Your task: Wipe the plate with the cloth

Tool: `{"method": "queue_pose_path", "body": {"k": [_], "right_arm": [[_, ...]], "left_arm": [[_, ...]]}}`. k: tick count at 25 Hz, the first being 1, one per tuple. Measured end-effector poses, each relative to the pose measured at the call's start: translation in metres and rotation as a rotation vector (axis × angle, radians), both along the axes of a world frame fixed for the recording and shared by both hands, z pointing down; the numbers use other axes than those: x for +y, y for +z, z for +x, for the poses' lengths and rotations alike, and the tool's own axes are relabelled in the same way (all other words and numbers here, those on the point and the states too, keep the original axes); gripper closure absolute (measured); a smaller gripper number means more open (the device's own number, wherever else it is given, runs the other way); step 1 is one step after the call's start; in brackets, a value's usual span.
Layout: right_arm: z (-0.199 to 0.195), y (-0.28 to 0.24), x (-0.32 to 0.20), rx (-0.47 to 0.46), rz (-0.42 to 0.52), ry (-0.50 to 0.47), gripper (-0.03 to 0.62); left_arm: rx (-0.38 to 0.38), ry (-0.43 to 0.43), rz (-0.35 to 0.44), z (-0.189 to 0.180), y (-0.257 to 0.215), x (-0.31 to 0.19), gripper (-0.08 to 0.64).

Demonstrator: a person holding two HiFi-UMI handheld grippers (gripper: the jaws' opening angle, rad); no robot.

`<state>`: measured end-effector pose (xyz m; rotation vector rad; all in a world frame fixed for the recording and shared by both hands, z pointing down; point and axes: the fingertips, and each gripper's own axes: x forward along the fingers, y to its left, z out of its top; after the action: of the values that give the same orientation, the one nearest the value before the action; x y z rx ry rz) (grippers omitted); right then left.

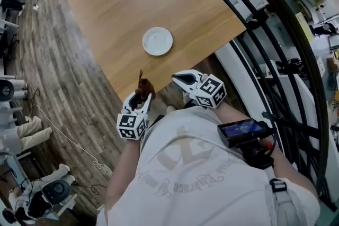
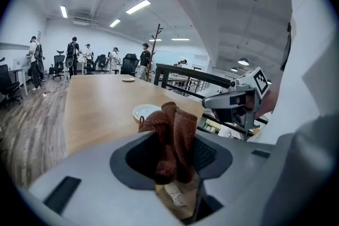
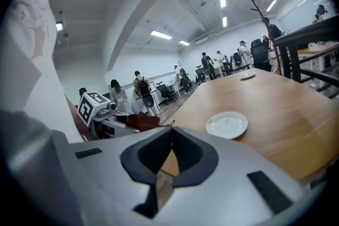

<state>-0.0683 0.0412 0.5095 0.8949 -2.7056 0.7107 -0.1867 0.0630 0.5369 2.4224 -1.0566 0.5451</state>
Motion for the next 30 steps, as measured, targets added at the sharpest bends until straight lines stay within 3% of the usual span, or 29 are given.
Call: {"method": "queue_pose_path", "body": {"k": [10, 19, 24, 30], "right_arm": [[0.026, 0.016, -0.089, -0.035, -0.034, -0.073, 0.578], [0.036, 0.011, -0.112, -0.061, -0.076, -0.144, 0.578], [0.056, 0.011, -0.13, -0.063, -0.08, -0.137, 0.578], [0.045, 0.017, -0.131, -0.054, -0.101, -0.091, 0.578]], "left_arm": [[-0.05, -0.063, -0.024, 0.028, 0.006, -0.085, 0.391], [-0.046, -0.139, -0.053, 0.036, 0.003, -0.106, 0.391], [-0.032, -0.188, -0.071, 0.046, 0.004, -0.119, 0.391], [-0.045, -0.165, -0.091, 0.031, 0.011, -0.129, 0.391]]}}
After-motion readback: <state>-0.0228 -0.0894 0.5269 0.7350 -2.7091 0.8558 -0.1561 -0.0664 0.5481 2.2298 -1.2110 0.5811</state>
